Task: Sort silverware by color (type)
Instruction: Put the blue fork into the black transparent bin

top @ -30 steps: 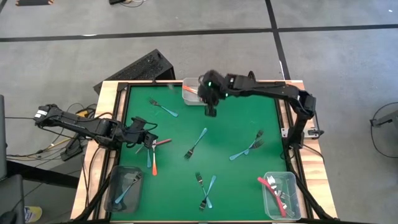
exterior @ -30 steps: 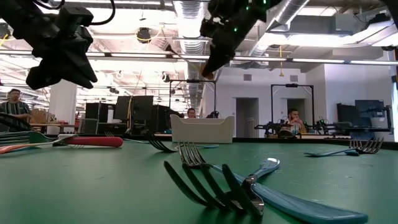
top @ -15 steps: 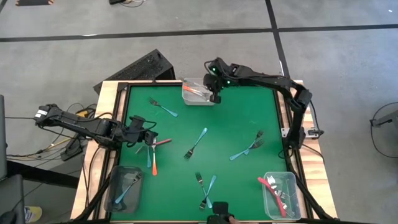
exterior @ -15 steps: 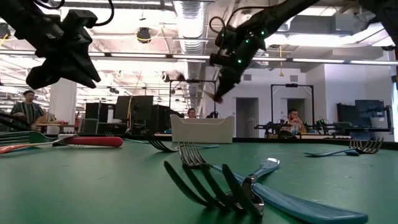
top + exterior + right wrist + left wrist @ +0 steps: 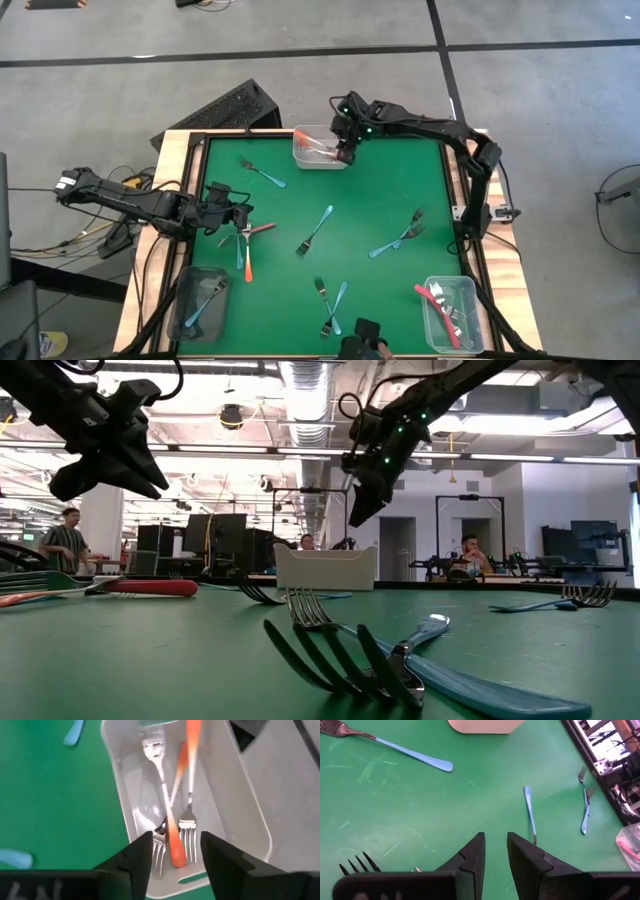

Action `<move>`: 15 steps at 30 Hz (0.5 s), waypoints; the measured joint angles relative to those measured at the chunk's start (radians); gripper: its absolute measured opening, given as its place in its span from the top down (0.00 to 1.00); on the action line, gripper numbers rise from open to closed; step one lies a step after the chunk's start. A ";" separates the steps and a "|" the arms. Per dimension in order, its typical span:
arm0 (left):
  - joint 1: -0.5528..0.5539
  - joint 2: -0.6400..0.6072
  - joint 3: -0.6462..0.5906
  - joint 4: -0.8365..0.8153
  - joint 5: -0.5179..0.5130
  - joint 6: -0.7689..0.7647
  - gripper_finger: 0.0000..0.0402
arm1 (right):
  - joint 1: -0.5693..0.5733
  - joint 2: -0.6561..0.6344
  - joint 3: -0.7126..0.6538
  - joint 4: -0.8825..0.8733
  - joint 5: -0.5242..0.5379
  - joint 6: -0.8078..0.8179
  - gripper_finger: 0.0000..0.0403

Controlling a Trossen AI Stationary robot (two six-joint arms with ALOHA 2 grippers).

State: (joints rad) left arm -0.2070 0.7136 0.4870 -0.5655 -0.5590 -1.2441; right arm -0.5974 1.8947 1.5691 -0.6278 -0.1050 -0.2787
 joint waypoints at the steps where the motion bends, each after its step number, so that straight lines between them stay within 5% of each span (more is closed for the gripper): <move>1: 0.000 0.000 0.000 0.000 -0.004 0.001 0.83 | -0.002 -0.007 0.000 -0.021 -0.003 0.049 0.51; 9: 0.000 0.000 0.000 0.002 -0.036 0.098 0.83 | 0.017 -0.045 -0.031 -0.233 -0.162 0.244 0.51; 15: 0.000 0.000 0.000 0.034 -0.021 0.123 0.83 | 0.107 -0.263 -0.282 -0.104 -0.181 0.413 0.51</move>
State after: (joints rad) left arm -0.2070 0.7136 0.4870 -0.5318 -0.5804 -1.1210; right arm -0.4902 1.6312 1.2875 -0.7314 -0.2863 0.1343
